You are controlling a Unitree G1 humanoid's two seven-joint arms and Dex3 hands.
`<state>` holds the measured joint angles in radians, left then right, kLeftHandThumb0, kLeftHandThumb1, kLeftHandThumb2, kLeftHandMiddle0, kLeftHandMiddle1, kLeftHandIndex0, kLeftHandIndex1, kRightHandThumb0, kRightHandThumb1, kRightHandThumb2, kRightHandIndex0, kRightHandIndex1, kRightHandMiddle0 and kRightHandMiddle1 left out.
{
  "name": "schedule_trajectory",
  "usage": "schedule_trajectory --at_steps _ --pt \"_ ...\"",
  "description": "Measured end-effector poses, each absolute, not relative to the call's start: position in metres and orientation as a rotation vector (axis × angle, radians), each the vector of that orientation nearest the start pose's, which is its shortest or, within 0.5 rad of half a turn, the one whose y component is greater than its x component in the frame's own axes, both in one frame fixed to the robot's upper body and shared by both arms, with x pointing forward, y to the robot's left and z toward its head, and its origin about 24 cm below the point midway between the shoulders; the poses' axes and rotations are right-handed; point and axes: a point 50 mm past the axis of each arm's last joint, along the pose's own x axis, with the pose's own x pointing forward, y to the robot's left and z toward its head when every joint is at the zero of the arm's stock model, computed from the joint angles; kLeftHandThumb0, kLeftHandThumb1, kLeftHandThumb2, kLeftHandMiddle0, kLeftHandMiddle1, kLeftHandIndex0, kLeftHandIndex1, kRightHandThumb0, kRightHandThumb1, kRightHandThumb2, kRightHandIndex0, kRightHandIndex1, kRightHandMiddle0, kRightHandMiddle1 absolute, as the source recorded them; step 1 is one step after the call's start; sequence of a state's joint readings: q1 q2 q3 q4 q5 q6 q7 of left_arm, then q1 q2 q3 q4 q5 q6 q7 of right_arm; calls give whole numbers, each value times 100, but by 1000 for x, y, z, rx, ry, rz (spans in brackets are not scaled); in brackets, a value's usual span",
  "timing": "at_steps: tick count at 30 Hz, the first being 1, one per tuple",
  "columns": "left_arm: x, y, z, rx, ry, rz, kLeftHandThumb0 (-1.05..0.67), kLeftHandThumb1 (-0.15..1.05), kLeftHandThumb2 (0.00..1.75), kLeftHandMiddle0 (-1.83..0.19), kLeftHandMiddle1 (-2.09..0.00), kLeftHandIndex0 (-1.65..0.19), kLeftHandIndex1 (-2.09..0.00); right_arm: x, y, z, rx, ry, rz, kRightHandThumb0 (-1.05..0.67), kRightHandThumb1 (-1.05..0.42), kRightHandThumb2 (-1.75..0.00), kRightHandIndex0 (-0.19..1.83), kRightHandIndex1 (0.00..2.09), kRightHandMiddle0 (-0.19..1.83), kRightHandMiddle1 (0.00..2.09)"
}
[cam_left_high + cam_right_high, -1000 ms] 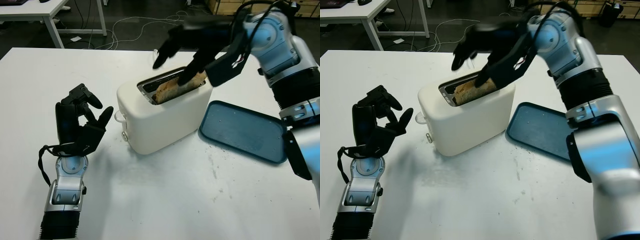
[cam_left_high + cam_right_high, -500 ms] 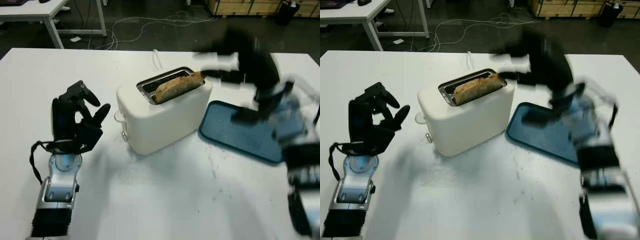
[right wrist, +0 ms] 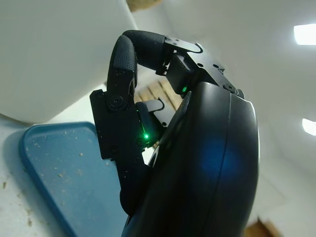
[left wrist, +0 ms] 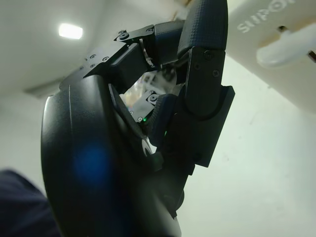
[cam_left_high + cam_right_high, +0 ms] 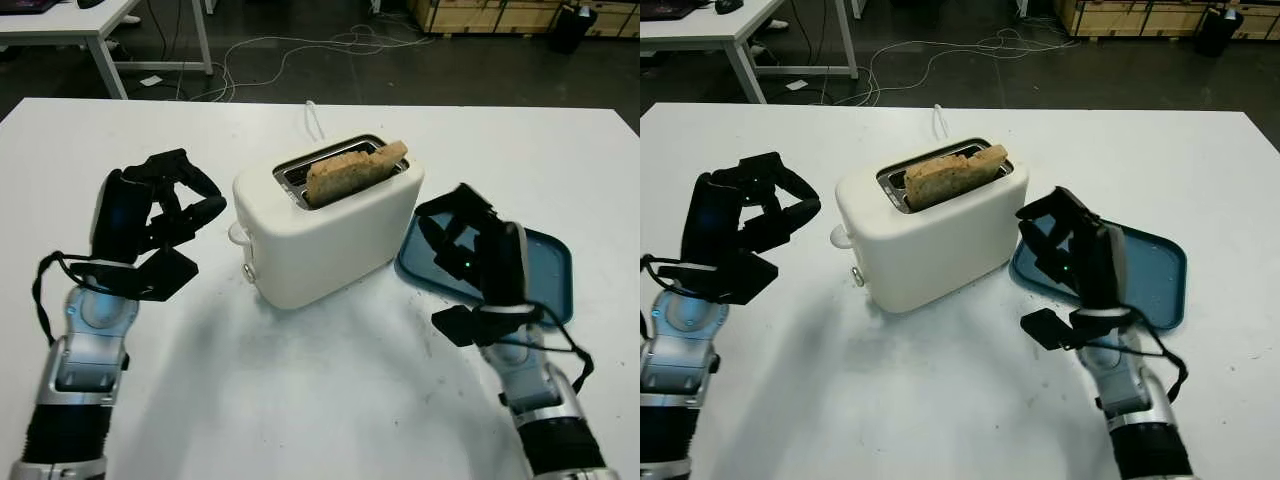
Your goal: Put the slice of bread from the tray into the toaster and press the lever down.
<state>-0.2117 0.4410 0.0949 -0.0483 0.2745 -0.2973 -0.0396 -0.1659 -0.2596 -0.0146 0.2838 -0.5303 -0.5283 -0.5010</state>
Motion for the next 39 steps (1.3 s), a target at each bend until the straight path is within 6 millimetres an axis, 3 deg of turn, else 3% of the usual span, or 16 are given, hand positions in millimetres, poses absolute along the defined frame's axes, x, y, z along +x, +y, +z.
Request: schedule_trajectory --at_steps 2,6,11,12,16,21,28,39 --pt "277 213 161 745 -554 -68 -85 92 21 -99 -157 -93 -96 271 -192 79 -627 -558 -290 -48 -92 -51 83 175 63 142" --pt "276 214 167 757 -576 -142 -84 92 9 -102 -146 -98 -86 271 -192 79 -614 -572 -308 -47 -92 -47 82 175 60 159" --pt "274 220 172 876 -540 -257 -84 92 7 -107 -132 -108 -62 273 -191 78 -610 -572 -305 -49 -92 -45 83 175 70 141" --pt "274 221 173 901 -532 -275 -84 92 7 -108 -130 -111 -56 273 -191 78 -609 -572 -306 -49 -92 -45 82 175 76 118" --pt "272 221 175 990 -526 -354 -83 92 8 -110 -125 -118 -34 273 -192 79 -604 -574 -314 -46 -92 -43 81 175 92 64" --pt "275 218 183 1119 -513 -457 -82 92 6 -111 -129 -119 -14 274 -197 81 -560 -557 -320 -46 -92 -38 88 164 103 27" --pt "281 212 181 1216 -518 -527 -80 92 11 -109 -151 -115 -3 274 -199 83 -548 -558 -327 -47 -92 -35 95 146 111 12" --pt "288 207 182 1285 -550 -545 -79 92 12 -103 -168 -111 0 274 -201 84 -551 -557 -328 -49 -92 -35 93 148 113 7"
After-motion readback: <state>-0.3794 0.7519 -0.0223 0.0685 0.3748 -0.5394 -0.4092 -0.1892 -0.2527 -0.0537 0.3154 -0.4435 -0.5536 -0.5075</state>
